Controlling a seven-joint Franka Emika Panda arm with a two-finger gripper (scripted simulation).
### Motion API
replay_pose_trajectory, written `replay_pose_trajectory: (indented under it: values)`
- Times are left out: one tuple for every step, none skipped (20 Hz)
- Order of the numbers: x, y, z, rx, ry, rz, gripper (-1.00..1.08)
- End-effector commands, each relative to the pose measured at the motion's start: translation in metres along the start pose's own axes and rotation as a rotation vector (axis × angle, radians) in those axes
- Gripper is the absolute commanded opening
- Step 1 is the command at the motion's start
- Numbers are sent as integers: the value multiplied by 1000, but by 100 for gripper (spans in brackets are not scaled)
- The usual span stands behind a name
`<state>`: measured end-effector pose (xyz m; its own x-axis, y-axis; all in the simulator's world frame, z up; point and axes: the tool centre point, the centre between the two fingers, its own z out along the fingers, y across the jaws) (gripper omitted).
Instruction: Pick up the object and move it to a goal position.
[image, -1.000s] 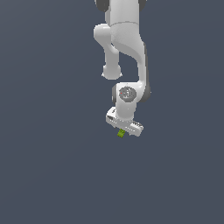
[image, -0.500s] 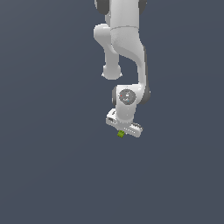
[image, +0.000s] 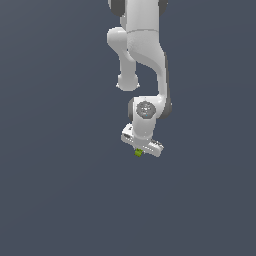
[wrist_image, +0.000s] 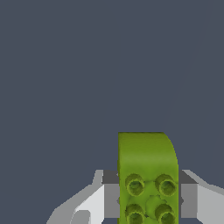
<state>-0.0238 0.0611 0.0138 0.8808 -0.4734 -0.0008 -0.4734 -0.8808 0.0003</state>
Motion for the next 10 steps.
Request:
replay_pose_trajectory:
  values:
    - [-3,-1,-3,1,0,-1,-100]
    - [-5,-2,-5,1,0,-1,-100]
    - [-8,-2,-7,1,0,-1,-100]
    - [-11,-3,-10,1,0,-1,-100]
    - [-14,-3,-13,1,0,-1,-100]
    - [-18,-4,-16,1,0,-1,-100]
    - [-22,-5,-20,1,0,-1,-100]
    - [-26,-6,-24,1,0,-1,-100]
    - [-31,-7,-28,1,0,-1,-100]
    - [-36,-8,-33,1,0,-1,-100]
